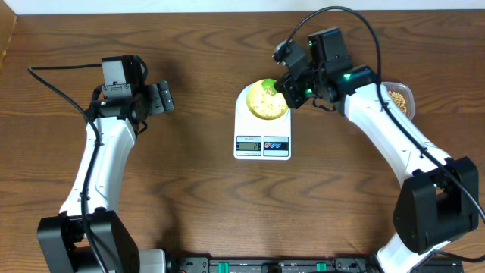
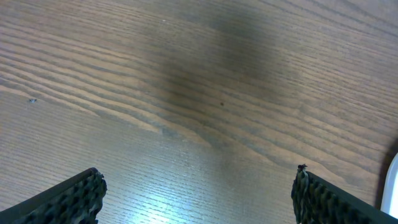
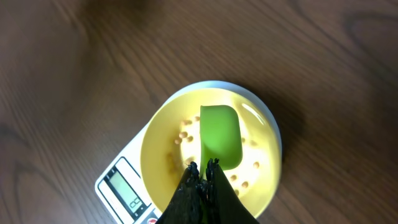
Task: Scoop item into bowl and weigh 50g on scale
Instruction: 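Tilt the scoop with the right gripper to pour soybeans into bowl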
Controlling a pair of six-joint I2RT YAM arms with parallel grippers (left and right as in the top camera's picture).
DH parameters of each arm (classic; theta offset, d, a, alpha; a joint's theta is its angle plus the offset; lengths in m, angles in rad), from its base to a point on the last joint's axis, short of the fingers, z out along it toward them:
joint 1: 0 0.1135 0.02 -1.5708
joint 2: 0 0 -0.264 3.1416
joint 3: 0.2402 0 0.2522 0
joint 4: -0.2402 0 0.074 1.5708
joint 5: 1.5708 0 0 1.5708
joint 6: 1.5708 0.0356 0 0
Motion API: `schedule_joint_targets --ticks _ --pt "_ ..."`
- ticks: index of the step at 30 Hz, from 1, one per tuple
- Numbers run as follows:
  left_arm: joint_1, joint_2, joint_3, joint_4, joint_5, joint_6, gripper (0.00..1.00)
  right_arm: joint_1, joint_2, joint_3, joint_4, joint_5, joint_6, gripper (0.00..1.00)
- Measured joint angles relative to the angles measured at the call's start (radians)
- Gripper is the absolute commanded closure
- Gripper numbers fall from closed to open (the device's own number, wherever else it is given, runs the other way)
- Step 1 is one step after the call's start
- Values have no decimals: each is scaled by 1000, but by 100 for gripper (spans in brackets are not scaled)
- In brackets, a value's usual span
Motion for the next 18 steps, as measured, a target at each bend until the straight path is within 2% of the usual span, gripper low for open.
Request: schedule_joint_targets --ticks 10,18 --pt "0 0 0 0 0 0 2 68 0 0 -7 31 -194 99" --pt "0 0 0 0 0 0 2 101 -39 0 -13 149 -294 99"
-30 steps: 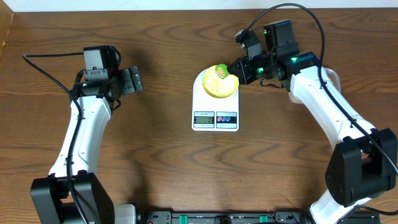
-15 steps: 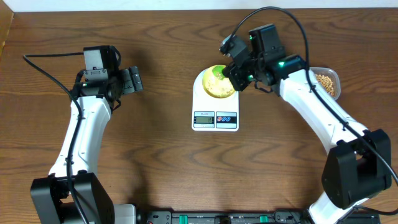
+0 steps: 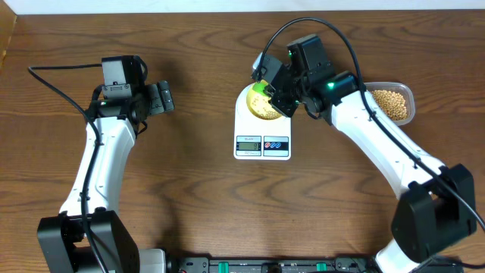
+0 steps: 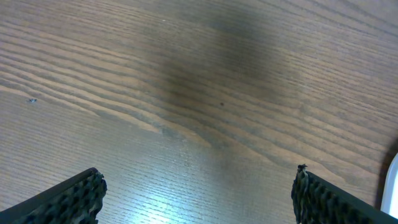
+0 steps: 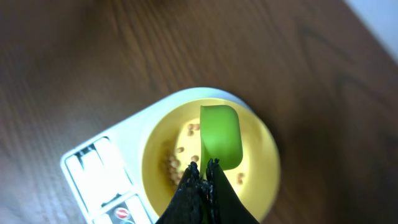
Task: Scoop item into bowl and weigh 50g on scale
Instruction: 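Tilt the scoop with the right gripper to pour soybeans into bowl, then move the empty scoop right back to the soybean tub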
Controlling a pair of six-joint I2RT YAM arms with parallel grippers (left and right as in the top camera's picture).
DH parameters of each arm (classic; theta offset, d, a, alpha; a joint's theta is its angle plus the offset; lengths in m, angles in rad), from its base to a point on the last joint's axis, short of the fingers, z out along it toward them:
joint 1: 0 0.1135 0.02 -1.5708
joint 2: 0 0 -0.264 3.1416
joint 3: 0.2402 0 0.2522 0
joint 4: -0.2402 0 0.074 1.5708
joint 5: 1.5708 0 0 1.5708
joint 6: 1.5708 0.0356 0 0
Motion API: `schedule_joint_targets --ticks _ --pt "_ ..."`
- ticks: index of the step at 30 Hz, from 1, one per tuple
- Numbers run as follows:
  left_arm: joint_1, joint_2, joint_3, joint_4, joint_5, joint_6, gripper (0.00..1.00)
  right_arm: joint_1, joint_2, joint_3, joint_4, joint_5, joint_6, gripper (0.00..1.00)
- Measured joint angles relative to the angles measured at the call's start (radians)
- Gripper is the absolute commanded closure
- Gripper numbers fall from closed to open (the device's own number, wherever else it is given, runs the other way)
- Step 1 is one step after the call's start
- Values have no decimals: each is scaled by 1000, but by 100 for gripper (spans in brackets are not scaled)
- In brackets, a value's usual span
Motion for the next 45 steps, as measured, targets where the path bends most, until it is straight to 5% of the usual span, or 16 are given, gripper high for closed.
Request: schedule_joint_targets --ticks 20,31,45 --pt "0 0 0 0 0 0 2 73 -74 0 30 202 -29 99" --pt "0 0 0 0 0 0 2 -71 -74 0 45 -30 185 99" --pt "0 0 0 0 0 0 2 -449 -74 0 -68 -445 425 99"
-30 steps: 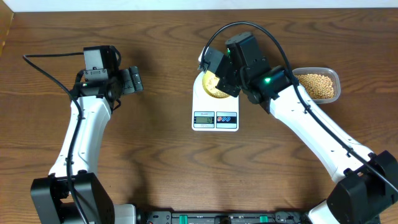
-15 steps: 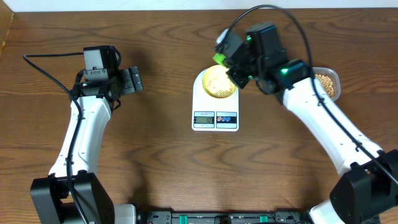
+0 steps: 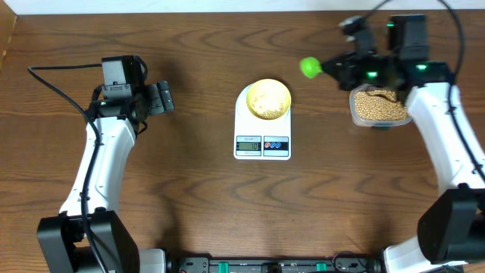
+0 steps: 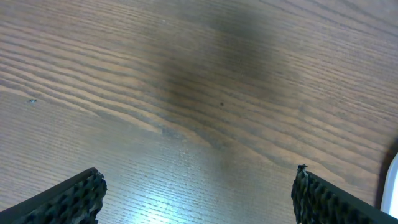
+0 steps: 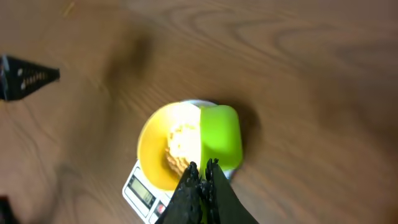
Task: Scoop item into bowl and weigh 50g on scale
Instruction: 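Move the empty scoop right back to the soybean tub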
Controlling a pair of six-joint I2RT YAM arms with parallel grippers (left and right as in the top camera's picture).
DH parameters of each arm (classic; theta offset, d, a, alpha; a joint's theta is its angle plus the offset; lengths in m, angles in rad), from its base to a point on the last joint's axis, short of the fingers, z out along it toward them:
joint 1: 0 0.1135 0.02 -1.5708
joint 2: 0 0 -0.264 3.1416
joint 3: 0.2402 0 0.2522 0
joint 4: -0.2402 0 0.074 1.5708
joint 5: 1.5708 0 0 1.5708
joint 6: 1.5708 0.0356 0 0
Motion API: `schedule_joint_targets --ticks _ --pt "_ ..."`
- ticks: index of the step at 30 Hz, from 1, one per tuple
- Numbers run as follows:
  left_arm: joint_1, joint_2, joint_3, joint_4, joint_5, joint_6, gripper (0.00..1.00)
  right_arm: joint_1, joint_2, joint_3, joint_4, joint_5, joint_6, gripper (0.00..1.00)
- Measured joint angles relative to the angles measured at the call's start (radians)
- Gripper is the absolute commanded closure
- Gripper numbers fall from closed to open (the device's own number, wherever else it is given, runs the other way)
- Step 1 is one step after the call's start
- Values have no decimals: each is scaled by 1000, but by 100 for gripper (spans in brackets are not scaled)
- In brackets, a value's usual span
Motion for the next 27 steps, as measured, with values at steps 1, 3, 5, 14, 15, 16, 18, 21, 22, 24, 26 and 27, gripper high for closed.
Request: schedule_joint_targets --ticks 1,3,5,14,15,16,18,21,22,24,26,27 --pt "0 0 0 0 0 0 2 -31 0 0 -22 -4 7 99" --pt "0 0 0 0 0 0 2 -80 0 0 -64 -1 14 99" --pt "0 0 0 0 0 0 2 -125 0 0 -112 8 19 99" --pt "0 0 0 0 0 0 2 -276 0 0 -256 52 62 99" --pt "0 0 0 0 0 0 2 -290 0 0 -265 61 71 99" --pt "0 0 0 0 0 0 2 -304 0 0 -275 73 80 99" --pt "0 0 0 0 0 0 2 -328 0 4 -308 102 92 99" --pt "0 0 0 0 0 0 2 -346 0 31 -385 172 104 99" --pt "0 0 0 0 0 0 2 -346 0 51 -418 211 108 99" --pt "0 0 0 0 0 0 2 -345 0 94 -465 282 111 99" --pt "0 0 0 0 0 0 2 -345 0 134 -488 355 113 99" --pt "0 0 0 0 0 0 2 -345 0 146 -491 386 114 99"
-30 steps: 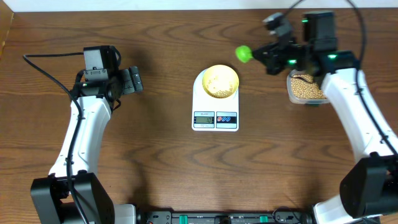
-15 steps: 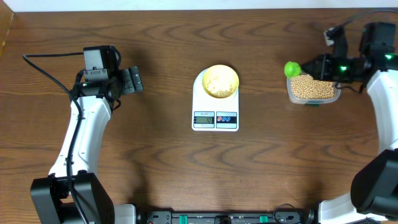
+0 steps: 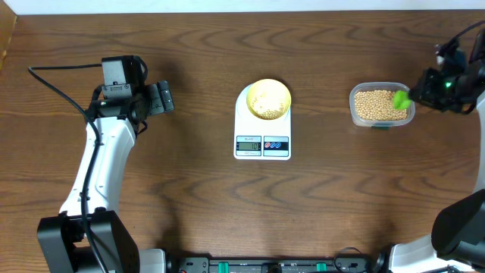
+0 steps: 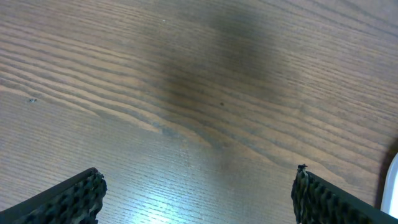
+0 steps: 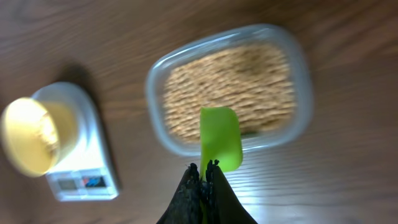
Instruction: Scoop item into bowl and weigh 50g on scale
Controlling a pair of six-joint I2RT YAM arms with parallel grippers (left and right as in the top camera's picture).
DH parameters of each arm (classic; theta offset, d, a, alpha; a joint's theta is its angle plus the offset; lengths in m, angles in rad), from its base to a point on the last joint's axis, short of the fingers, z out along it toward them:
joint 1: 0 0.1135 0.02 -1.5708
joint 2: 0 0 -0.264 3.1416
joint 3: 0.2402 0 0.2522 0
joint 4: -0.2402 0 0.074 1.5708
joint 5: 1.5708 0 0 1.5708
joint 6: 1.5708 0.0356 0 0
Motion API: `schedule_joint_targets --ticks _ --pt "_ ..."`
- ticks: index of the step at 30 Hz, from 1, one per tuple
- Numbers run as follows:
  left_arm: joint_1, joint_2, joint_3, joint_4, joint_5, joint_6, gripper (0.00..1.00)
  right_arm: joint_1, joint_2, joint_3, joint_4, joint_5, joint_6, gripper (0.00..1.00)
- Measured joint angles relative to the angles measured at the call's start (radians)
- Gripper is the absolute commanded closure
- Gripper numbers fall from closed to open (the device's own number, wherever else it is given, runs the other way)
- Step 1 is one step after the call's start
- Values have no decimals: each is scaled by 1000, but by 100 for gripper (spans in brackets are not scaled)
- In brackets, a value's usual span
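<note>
A yellow bowl (image 3: 268,98) holding some beans stands on the white scale (image 3: 262,140) at mid-table. To the right, a clear tub (image 3: 381,106) is full of beans. My right gripper (image 5: 203,168) is shut on the handle of a green scoop (image 5: 220,144), whose cup hangs over the tub's near rim; overhead the scoop (image 3: 401,98) sits at the tub's right end. My left gripper (image 4: 198,190) stands open over bare wood at the far left, nothing between its fingers.
The scale's display (image 3: 248,142) faces the front edge; its digits are too small to read. In the right wrist view the scale (image 5: 78,155) and bowl (image 5: 25,137) lie blurred to the left of the tub (image 5: 230,87).
My right gripper has moved right with the green scoop, from the air between bowl and tub to the tub's right end. The left arm is unchanged.
My right gripper held the green scoop over the yellow bowl on the scale, with beans in the bowl. It was still over the bowl a moment later. Then the scoop was in the air between bowl and tub, and now it is over the bean tub.
</note>
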Motion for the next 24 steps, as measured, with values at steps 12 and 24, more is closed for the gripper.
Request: schedule_joint_targets --ticks 12,24 --pt "0 0 0 0 0 0 2 0 82 11 23 163 -3 99" --pt "0 0 0 0 0 0 2 0 247 11 113 83 -47 99"
